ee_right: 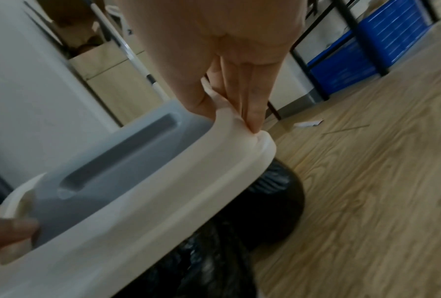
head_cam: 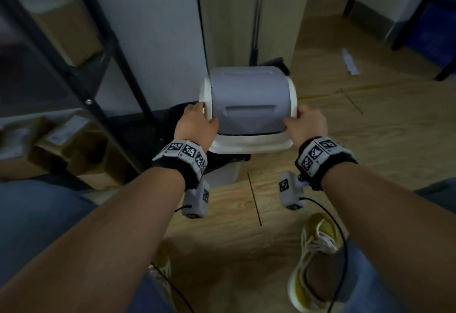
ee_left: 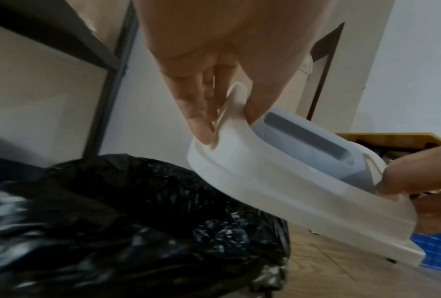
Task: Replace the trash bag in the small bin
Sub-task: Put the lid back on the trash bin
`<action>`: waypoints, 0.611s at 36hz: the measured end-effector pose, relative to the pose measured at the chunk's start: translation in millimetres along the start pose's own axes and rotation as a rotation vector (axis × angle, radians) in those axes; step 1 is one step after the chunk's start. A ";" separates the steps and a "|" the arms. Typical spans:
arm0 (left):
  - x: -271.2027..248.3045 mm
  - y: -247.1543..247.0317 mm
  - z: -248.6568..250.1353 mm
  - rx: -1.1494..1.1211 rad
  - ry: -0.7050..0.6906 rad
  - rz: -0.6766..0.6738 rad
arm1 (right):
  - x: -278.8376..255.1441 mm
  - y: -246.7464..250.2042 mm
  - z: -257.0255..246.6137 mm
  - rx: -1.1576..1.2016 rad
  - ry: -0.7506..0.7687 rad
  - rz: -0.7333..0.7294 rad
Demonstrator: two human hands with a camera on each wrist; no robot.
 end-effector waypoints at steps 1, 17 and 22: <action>-2.2 4.5 -9.3 0.009 0.007 0.008 | -2.3 -8.3 -6.9 0.008 0.006 -0.006; -13.0 29.8 -113.2 0.030 0.163 0.085 | -25.6 -94.1 -72.3 -0.002 0.160 -0.113; -10.3 20.3 -116.7 0.080 0.157 0.042 | -26.3 -105.6 -66.0 -0.003 0.151 -0.115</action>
Point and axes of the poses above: each hand's wrist, its own x-axis towards the middle knuckle, its own y-axis out of the back of the hand, z = x × y, the point moved 10 cm from there along x, towards the middle knuckle, and after that the axes turned 9 degrees about -y, right-handed, at the moved point
